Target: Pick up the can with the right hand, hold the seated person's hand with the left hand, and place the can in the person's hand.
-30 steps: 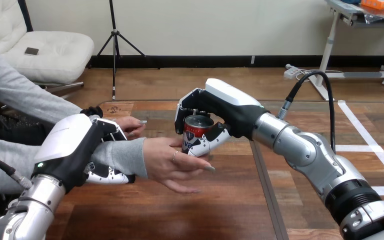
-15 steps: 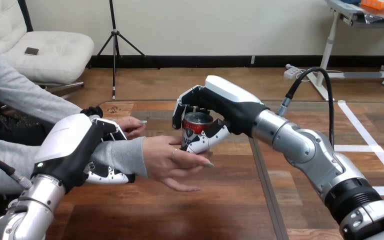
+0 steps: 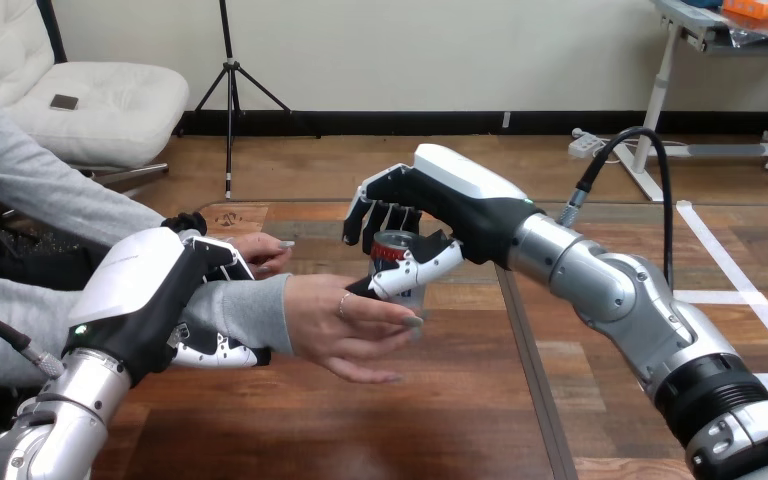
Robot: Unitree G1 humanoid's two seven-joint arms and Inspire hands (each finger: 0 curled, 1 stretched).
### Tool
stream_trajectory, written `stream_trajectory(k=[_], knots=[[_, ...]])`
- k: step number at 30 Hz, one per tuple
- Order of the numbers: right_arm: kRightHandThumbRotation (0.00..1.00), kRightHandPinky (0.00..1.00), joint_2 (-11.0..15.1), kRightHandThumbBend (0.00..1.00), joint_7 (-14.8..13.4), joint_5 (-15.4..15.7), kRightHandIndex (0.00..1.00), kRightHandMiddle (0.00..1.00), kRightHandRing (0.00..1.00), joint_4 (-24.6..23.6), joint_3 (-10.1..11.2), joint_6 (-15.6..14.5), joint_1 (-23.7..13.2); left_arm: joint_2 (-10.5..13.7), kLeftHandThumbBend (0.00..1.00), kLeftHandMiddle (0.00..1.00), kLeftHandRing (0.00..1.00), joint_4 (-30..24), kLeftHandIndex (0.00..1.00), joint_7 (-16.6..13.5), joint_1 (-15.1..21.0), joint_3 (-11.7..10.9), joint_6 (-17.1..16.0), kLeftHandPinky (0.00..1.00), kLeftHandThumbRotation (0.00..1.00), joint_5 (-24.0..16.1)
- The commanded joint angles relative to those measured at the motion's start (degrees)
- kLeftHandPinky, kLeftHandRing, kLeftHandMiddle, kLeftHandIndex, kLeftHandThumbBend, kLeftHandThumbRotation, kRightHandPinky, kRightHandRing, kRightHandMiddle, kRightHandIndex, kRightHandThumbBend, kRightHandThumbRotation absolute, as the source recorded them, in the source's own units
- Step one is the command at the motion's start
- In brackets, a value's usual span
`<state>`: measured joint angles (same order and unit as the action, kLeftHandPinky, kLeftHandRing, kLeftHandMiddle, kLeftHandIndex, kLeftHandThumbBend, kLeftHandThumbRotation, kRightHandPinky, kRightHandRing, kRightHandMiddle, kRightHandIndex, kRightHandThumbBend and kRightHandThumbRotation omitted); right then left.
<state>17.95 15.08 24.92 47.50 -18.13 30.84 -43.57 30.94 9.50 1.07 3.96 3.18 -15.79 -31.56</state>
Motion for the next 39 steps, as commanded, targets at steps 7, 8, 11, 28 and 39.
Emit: stream_trajectory(k=[7,8,11,28,39], knots=[[0.94,0.44,-0.1,0.99,-1.1,-2.7,0.55,0.53,0.49,-1.8,2.0,1.7,-1.7,-0.1,0.73,0.42,0.37,-3.4,0.44,0.0,5.0,-0.9,-0.1,0.32,0.0,1.6],[0.94,0.44,-0.1,0.99,-1.1,-2.8,0.55,0.52,0.49,-1.7,2.0,1.8,-1.7,-0.1,0.73,0.42,0.37,-3.5,0.44,0.1,5.0,-1.0,-0.1,0.32,0.0,1.7],[0.97,0.43,-0.1,0.98,-1.1,-3.2,0.55,0.51,0.48,-1.3,2.1,2.1,-1.7,0.0,0.73,0.42,0.37,-3.5,0.44,0.2,5.0,-1.1,-0.3,0.32,0.0,1.8],[1.0,0.41,-0.1,0.95,-2.5,-4.2,0.53,0.49,0.46,-0.5,2.6,2.1,-1.6,0.2,0.72,0.43,0.37,-4.1,0.44,0.9,4.6,-1.4,-0.3,0.32,0.0,1.9],[1.0,0.44,0.2,0.95,-3.1,-4.6,0.54,0.53,0.49,-0.5,3.4,1.9,-1.6,0.2,0.72,0.43,0.37,-4.3,0.44,0.9,4.4,-1.5,-0.5,0.32,0.0,2.1]])
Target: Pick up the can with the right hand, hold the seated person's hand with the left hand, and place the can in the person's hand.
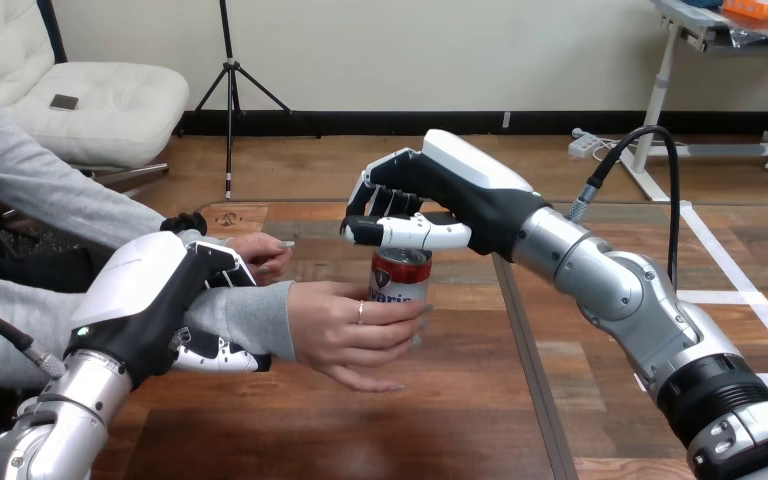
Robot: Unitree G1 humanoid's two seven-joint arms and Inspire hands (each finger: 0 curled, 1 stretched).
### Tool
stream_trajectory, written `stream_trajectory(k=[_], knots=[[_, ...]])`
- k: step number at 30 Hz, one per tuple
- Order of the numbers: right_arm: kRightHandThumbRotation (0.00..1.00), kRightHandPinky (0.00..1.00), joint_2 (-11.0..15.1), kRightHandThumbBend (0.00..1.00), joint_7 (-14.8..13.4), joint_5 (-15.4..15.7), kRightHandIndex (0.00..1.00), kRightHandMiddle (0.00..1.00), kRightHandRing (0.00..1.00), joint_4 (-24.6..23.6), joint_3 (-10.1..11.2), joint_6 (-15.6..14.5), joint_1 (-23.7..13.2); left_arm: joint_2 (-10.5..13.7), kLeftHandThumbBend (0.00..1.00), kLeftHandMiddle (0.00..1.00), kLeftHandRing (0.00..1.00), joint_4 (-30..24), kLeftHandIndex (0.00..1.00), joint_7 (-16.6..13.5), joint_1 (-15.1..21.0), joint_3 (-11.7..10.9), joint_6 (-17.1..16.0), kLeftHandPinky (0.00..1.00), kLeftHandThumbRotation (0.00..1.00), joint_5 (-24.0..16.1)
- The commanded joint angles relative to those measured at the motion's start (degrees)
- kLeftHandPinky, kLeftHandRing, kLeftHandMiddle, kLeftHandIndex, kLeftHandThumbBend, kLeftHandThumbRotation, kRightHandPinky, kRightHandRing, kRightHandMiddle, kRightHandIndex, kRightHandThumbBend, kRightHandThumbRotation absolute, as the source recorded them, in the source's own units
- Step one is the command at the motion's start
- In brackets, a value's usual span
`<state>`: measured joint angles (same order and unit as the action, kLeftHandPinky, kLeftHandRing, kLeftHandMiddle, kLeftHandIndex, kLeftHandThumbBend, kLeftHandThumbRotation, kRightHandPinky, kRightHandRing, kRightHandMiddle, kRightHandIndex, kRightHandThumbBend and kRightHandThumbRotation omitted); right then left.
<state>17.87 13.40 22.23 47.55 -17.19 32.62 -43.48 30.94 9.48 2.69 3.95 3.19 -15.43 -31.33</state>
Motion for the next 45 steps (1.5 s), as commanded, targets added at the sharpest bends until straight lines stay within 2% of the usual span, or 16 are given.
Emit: stream_trajectory(k=[1,10,14,20,28,32,38,41,44,45], knots=[[1.0,0.44,0.3,0.95,-1.4,-2.1,0.55,0.54,0.49,-0.5,2.5,0.1,-1.6,0.2,0.72,0.42,0.37,-4.3,0.44,-0.7,4.4,-1.5,-0.9,0.32,0.0,1.9],[1.0,0.44,0.4,0.92,0.1,-5.6,0.56,0.54,0.49,-1.7,4.2,0.4,-0.6,-0.3,0.73,0.42,0.37,-4.2,0.44,-1.9,4.2,-1.5,-1.3,0.32,0.0,1.6],[1.0,0.44,-0.1,0.9,2.9,-9.9,0.58,0.56,0.51,-3.4,5.8,-1.0,1.0,-0.2,0.73,0.42,0.36,-4.3,0.44,-1.8,4.0,-1.5,-1.6,0.32,0.0,1.7],[1.0,0.48,-0.5,0.96,7.9,-16.6,0.63,0.62,0.58,-6.6,7.8,-3.9,3.8,-0.2,0.73,0.42,0.36,-4.4,0.44,-1.5,3.8,-1.6,-1.8,0.31,0.0,2.2],[1.0,0.55,-0.9,0.99,11.7,-22.3,0.7,0.69,0.66,-10.4,9.8,-4.9,7.3,0.0,0.73,0.42,0.36,-4.9,0.44,-1.6,3.4,-1.6,-1.3,0.31,0.0,1.9],[1.0,0.58,-1.4,1.0,13.3,-25.8,0.73,0.72,0.69,-12.8,11.2,-7.2,9.8,-0.5,0.74,0.42,0.36,-4.9,0.44,-1.8,3.1,-1.9,-1.5,0.31,0.0,2.7],[1.0,0.62,-1.5,1.0,14.7,-28.0,0.76,0.74,0.71,-15.0,12.0,-8.6,11.9,-1.1,0.79,0.44,0.38,-5.6,0.46,-1.8,2.4,-2.2,-1.2,0.33,0.0,3.7],[1.0,0.64,-1.5,1.0,15.5,-29.1,0.77,0.75,0.73,-15.9,12.4,-9.1,12.8,-0.9,0.84,0.48,0.43,-6.1,0.5,-1.8,2.0,-2.1,-1.1,0.36,0.0,3.4],[1.0,0.66,-1.5,1.0,16.0,-29.8,0.78,0.75,0.73,-16.8,12.8,-9.2,13.7,-0.5,0.84,0.52,0.47,-7.4,0.53,-1.9,1.4,-1.9,0.0,0.39,0.05,1.6],[1.0,0.66,-1.6,1.0,16.1,-30.0,0.78,0.75,0.74,-17.0,12.9,-9.1,14.0,-0.3,0.84,0.54,0.49,-7.8,0.55,-2.0,1.2,-1.8,0.3,0.4,0.09,0.9]])
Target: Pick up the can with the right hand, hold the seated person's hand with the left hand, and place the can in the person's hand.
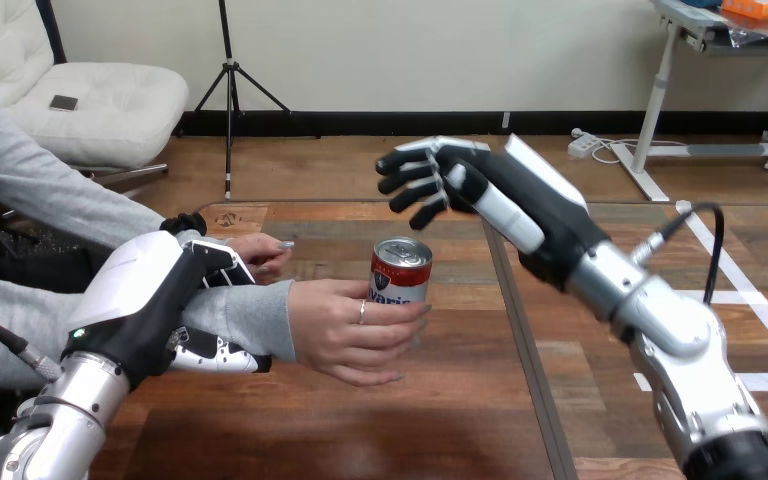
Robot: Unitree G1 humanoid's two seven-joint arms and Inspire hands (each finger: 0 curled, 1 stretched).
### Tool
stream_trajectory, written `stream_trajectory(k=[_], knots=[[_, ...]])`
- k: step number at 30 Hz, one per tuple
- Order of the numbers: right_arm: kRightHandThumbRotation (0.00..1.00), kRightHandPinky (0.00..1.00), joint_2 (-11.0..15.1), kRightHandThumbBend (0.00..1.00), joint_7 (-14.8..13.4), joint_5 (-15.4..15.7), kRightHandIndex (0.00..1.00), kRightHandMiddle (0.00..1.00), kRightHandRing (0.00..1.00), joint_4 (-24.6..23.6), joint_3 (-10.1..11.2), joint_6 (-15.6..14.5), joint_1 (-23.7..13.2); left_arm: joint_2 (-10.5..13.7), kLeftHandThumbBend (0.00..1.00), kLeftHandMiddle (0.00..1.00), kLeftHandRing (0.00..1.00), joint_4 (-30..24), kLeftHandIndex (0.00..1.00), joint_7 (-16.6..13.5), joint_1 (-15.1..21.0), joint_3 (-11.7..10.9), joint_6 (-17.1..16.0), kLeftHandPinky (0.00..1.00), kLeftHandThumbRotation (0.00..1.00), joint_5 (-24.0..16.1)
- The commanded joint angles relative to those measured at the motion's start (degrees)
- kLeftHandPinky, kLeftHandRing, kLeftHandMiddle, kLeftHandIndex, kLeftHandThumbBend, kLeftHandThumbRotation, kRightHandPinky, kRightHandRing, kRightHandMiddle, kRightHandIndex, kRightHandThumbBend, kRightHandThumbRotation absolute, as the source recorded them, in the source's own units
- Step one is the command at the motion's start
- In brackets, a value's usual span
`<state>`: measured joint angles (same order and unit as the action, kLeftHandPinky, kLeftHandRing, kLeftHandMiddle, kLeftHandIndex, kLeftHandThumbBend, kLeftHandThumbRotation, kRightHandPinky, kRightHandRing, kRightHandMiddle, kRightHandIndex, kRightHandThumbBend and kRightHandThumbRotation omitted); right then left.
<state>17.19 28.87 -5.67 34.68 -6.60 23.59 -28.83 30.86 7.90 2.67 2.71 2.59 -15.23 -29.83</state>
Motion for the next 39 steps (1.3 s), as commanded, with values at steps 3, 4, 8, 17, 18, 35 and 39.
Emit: stream_trajectory(k=[3,4,8,17,18,35,39], knots=[[1.0,0.67,-1.0,1.0,1.0,-2.9,0.78,0.76,0.74,-4.9,2.8,0.0,0.4,0.0,0.83,0.59,0.54,-7.4,0.58,-1.6,1.8,-1.2,0.7,0.44,0.21,-1.3],[1.0,0.67,-1.0,1.0,1.1,-3.1,0.78,0.76,0.74,-5.2,2.8,0.0,0.6,0.0,0.83,0.61,0.57,-7.7,0.6,-1.5,1.7,-1.2,0.8,0.46,0.29,-1.3],[1.0,0.68,-0.7,1.0,0.4,-3.0,0.79,0.76,0.74,-6.7,3.2,0.4,2.3,-0.2,0.83,0.65,0.61,-8.8,0.64,-0.7,0.9,-1.7,0.6,0.49,0.42,0.0],[1.0,0.69,-0.8,1.0,0.2,-3.9,0.8,0.77,0.75,-10.3,4.4,-0.1,5.6,-0.5,0.92,0.75,0.72,-11.9,0.75,2.7,-0.9,-2.8,1.0,0.56,0.62,4.5],[1.0,0.69,-0.9,1.0,0.3,-4.1,0.8,0.77,0.75,-10.6,4.5,0.0,5.9,-0.5,0.93,0.76,0.73,-12.1,0.76,3.0,-1.1,-2.9,1.0,0.57,0.63,4.9],[1.0,0.72,-1.8,1.0,2.6,-8.8,0.83,0.79,0.78,-14.2,6.8,-1.6,10.2,-0.6,1.0,0.83,0.78,-15.7,0.84,9.8,-4.4,-4.3,1.3,0.58,0.72,15.9],[1.0,0.73,-2.0,1.0,2.7,-9.3,0.83,0.79,0.78,-14.3,7.0,-1.9,10.9,-0.8,1.0,0.83,0.78,-15.1,0.85,10.4,-4.9,-4.5,0.3,0.57,0.76,17.7]])
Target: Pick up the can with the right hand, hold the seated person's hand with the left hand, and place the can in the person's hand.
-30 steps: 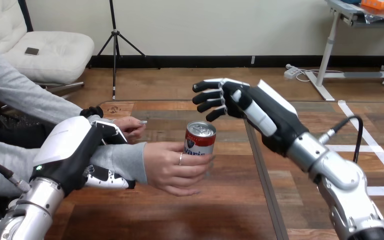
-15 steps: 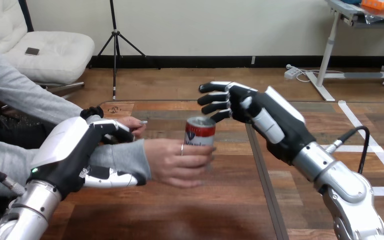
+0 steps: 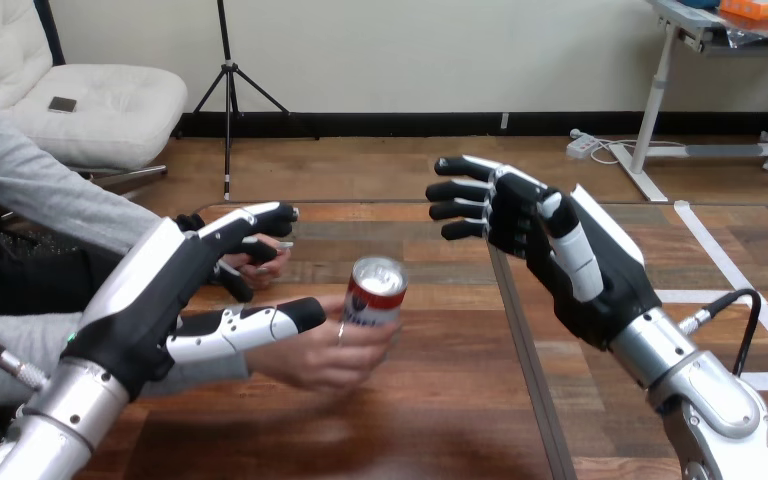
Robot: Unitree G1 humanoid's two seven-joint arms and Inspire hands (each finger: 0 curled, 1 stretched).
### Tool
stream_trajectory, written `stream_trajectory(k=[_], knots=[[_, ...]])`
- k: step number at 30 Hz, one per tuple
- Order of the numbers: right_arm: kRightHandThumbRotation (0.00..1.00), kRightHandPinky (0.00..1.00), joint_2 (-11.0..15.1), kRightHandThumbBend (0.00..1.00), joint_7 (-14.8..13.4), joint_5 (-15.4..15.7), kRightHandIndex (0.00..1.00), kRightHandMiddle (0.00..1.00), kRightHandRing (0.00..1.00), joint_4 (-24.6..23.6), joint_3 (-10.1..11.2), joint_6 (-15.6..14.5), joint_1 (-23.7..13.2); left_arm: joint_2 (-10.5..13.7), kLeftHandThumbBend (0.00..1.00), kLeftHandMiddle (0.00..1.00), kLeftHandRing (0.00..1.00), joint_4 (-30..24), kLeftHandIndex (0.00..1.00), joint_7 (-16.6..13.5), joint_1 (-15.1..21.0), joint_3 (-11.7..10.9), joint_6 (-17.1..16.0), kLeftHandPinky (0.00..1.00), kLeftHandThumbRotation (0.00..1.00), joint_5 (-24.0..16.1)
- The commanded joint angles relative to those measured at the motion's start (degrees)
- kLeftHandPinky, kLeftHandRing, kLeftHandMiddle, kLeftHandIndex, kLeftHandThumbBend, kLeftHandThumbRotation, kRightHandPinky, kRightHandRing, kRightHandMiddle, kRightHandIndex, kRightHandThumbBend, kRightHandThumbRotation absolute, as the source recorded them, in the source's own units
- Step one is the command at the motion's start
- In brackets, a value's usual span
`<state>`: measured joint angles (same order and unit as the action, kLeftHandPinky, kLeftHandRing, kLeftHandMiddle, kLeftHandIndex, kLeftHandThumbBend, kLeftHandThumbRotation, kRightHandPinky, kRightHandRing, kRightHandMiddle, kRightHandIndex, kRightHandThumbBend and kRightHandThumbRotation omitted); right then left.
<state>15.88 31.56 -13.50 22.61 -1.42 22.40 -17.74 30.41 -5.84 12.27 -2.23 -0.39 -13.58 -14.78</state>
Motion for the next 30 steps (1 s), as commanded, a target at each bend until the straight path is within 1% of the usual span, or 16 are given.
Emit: stream_trajectory(k=[1,3,4,5,6,11,14,18,19,21,23,27,29,30], knots=[[1.0,0.74,-0.7,1.0,0.1,-1.6,0.83,0.8,0.78,-2.3,1.9,-0.8,-0.1,-0.4,1.0,0.83,0.78,-1.2,0.85,0.8,-0.1,-1.5,-1.6,0.57,0.76,2.8],[1.0,0.74,-0.8,1.0,0.1,-1.8,0.83,0.8,0.79,-2.3,2.0,-1.2,0.3,-0.6,1.0,0.83,0.78,-0.3,0.85,0.8,-0.3,-1.6,-2.8,0.57,0.77,3.7],[1.0,0.77,-1.5,1.0,-0.1,-2.3,0.83,0.8,0.79,-2.6,2.3,-1.0,1.6,-2.1,1.0,0.83,0.77,1.0,0.85,-0.8,-1.5,-1.5,-5.0,0.55,0.81,4.0],[1.0,0.76,-2.1,1.0,-0.2,-2.7,0.83,0.8,0.79,-2.9,2.5,-0.8,2.6,-3.2,1.0,0.83,0.77,1.9,0.84,-2.0,-2.3,-1.4,-6.7,0.56,0.85,4.3],[1.0,0.76,-2.6,1.0,-0.3,-3.1,0.83,0.79,0.79,-3.3,2.7,-0.7,3.6,-4.3,1.0,0.83,0.77,2.1,0.84,-3.1,-3.3,-1.4,-7.6,0.56,0.88,4.4],[1.0,0.74,-3.5,1.0,-0.4,-3.9,0.82,0.79,0.78,-4.1,3.1,-0.4,5.2,-6.5,1.0,0.83,0.79,2.9,0.84,-5.0,-5.0,-1.3,-10.0,0.6,0.97,5.3],[1.0,0.74,-4.1,1.0,-0.4,-4.5,0.82,0.79,0.78,-5.0,3.5,-0.3,6.2,-7.9,0.98,0.84,0.8,3.8,0.84,-6.6,-5.7,-1.3,-12.1,0.61,0.98,5.3],[1.0,0.73,-4.8,1.0,-0.5,-5.2,0.83,0.79,0.79,-6.2,3.9,-0.1,7.8,-10.4,0.94,0.84,0.81,3.7,0.84,-7.8,-7.2,-1.4,-13.6,0.63,0.99,6.5],[1.0,0.73,-4.9,1.0,-0.8,-5.1,0.83,0.79,0.79,-6.6,3.9,-0.1,8.2,-10.8,0.9,0.84,0.81,3.7,0.84,-8.0,-7.5,-1.4,-14.0,0.65,1.0,6.7],[1.0,0.73,-5.1,1.0,-1.1,-5.2,0.83,0.79,0.79,-7.5,4.0,-0.1,9.1,-12.0,0.88,0.85,0.82,3.4,0.84,-8.5,-8.3,-1.5,-14.6,0.66,1.0,7.1],[1.0,0.73,-5.3,1.0,-1.2,-5.3,0.83,0.8,0.79,-8.3,4.0,-0.2,9.8,-12.9,0.85,0.85,0.82,3.0,0.84,-9.0,-8.9,-1.6,-14.8,0.66,1.0,7.2],[1.0,0.74,-5.8,1.0,-1.3,-6.2,0.84,0.8,0.8,-10.2,4.1,-0.4,11.7,-16.0,0.83,0.85,0.83,2.1,0.84,-10.6,-10.8,-1.7,-14.9,0.68,1.0,8.3],[1.0,0.75,-6.0,1.0,-1.5,-6.4,0.84,0.81,0.81,-11.0,4.1,-0.8,12.5,-17.0,0.8,0.86,0.85,1.7,0.84,-11.0,-11.5,-1.7,-14.9,0.71,1.0,8.9],[1.0,0.76,-6.2,1.0,-1.8,-6.4,0.84,0.81,0.82,-11.4,4.2,-0.7,13.0,-17.6,0.8,0.86,0.85,1.6,0.84,-11.2,-12.0,-1.6,-15.4,0.71,1.0,9.3]])
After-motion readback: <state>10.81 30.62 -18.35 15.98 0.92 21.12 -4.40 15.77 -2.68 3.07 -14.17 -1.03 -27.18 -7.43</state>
